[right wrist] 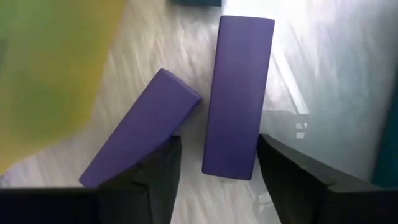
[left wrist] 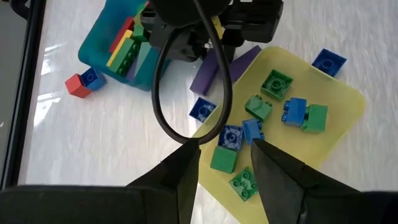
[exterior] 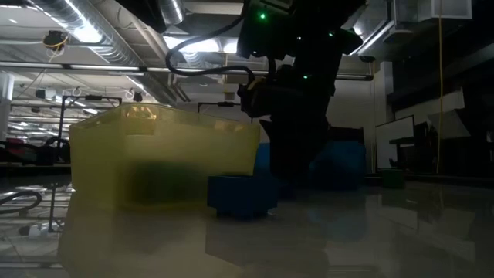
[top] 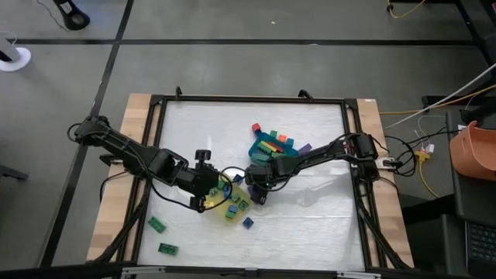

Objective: Sort blocks by size
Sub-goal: Put the large violet wooden block into the blue bin

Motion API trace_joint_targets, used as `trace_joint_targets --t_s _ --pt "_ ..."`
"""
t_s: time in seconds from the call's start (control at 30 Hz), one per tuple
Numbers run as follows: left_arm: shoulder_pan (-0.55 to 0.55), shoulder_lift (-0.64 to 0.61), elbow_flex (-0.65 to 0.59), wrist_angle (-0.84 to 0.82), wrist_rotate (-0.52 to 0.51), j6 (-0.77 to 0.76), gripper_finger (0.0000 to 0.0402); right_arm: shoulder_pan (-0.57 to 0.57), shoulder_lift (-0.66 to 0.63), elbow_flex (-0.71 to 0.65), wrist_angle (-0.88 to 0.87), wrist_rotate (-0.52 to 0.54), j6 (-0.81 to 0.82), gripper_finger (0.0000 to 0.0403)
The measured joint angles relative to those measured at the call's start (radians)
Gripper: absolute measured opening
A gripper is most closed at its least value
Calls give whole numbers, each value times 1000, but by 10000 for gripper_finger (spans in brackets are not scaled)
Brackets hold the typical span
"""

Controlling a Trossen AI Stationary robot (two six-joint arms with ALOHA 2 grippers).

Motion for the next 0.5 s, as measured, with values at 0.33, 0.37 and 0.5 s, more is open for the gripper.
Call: trace_joint_targets --t_s 0.33,0.37,0.5 --pt "0 0 0 0 0 -7 133 0 0 0 -4 30 4 152" --pt "0 0 0 0 0 -7 133 0 1 0 -5 36 4 139" --pt "0 0 0 0 0 -7 133 0 1 0 -4 36 4 100"
